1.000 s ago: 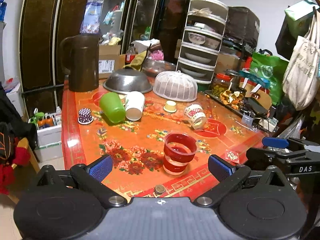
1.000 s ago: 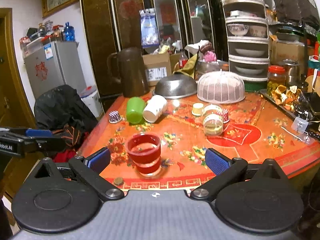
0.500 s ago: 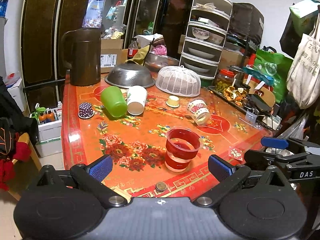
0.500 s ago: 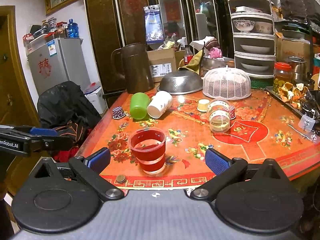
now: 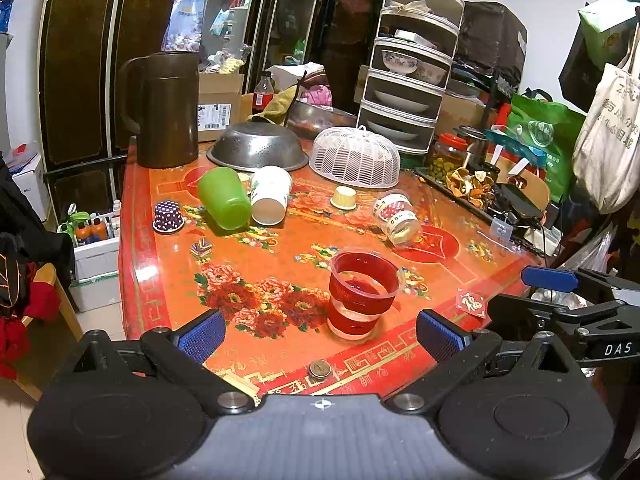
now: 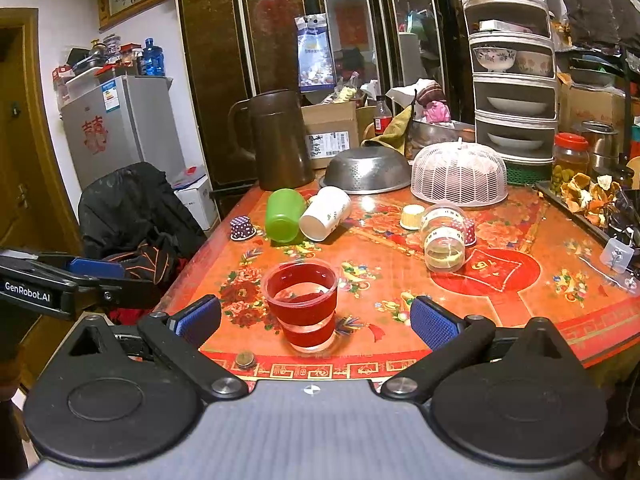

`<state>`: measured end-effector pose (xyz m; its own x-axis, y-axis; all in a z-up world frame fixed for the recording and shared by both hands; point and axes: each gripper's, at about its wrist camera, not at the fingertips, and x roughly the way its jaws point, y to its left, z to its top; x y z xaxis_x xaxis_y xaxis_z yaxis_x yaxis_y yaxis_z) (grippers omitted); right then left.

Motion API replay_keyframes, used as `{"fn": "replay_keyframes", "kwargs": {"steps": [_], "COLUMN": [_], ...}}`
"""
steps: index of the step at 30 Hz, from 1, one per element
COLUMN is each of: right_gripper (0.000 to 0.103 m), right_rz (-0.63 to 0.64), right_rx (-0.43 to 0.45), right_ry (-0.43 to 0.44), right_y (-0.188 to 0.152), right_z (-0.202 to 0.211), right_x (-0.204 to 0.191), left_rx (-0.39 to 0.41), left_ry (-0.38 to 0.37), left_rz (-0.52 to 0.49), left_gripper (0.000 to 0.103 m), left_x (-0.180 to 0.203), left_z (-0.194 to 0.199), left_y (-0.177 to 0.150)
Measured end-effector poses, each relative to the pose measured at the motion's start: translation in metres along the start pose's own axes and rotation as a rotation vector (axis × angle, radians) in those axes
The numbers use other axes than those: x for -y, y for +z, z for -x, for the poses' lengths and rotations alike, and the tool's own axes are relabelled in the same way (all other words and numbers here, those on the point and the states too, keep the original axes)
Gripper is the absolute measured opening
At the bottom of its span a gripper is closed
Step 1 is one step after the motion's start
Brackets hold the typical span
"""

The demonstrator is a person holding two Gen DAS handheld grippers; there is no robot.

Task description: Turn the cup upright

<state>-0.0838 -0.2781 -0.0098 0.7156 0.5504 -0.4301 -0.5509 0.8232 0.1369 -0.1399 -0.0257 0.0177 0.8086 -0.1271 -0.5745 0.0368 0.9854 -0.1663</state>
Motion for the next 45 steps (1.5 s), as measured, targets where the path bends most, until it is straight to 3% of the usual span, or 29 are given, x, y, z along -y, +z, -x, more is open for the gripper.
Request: {"fn": "replay_keyframes", "kwargs": {"steps": [45], "right_gripper": [0.102], "right_rz": [-0.002], "right_rx": [0.001], "right_ry": [0.008], "right_y": [-0.0016], "right_z": [-0.0002], "right_x": [0.0003], "left_rx": [-0.015], "left_ry": [0.005], "left_rz": [-0.009], "left_gripper": [0.102], "left_x": [0.0015], "left_z": [-0.007], "left_y": [-0.0021]}}
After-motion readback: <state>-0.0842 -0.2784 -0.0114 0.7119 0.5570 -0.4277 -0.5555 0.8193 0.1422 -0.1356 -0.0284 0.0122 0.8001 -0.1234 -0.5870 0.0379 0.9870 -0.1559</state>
